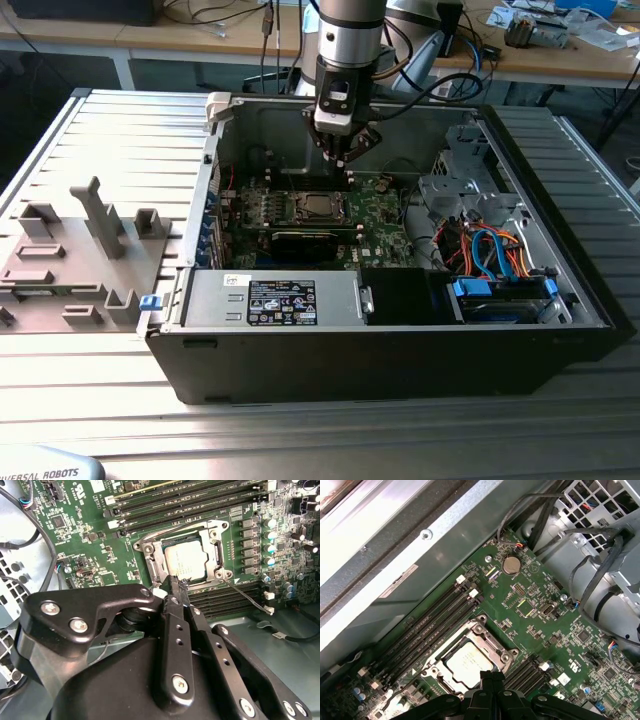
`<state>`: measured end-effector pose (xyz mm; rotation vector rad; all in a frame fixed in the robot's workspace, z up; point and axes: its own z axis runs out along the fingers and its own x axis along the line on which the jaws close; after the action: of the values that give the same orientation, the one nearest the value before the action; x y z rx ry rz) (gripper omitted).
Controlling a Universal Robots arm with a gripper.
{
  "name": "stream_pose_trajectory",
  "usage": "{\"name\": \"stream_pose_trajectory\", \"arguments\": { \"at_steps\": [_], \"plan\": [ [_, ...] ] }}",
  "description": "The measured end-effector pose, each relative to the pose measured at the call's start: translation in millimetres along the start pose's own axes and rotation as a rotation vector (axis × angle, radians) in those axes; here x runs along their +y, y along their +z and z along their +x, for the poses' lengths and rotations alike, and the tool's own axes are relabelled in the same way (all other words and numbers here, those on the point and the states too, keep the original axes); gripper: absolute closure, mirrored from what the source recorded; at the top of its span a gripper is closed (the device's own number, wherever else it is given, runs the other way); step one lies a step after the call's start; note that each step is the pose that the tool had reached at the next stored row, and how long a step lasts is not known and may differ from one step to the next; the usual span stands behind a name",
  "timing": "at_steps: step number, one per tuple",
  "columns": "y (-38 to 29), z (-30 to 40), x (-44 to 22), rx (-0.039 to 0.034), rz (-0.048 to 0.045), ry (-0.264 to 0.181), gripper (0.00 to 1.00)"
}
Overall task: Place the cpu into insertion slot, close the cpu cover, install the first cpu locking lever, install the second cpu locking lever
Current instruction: 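Install the first cpu locking lever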
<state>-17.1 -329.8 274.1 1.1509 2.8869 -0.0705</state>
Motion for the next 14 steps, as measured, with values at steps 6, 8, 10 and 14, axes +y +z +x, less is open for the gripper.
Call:
{"name": "stream_pose_trajectory", "arguments": {
  "at_steps": [6, 8, 10, 14],
  "plan": [
    [0.0, 0.0, 0.0, -0.0002, -0.0002, -0.005, 0.89],
    [0.0, 0.0, 0.0, -0.0004, 0.0, -0.006, 0.89],
    [-0.1, 0.0, 0.0, -0.0006, 0.0002, -0.007, 0.89],
    [0.1, 0.0, -0.1, -0.0044, 0.0041, -0.008, 0.89]
  ]
}}
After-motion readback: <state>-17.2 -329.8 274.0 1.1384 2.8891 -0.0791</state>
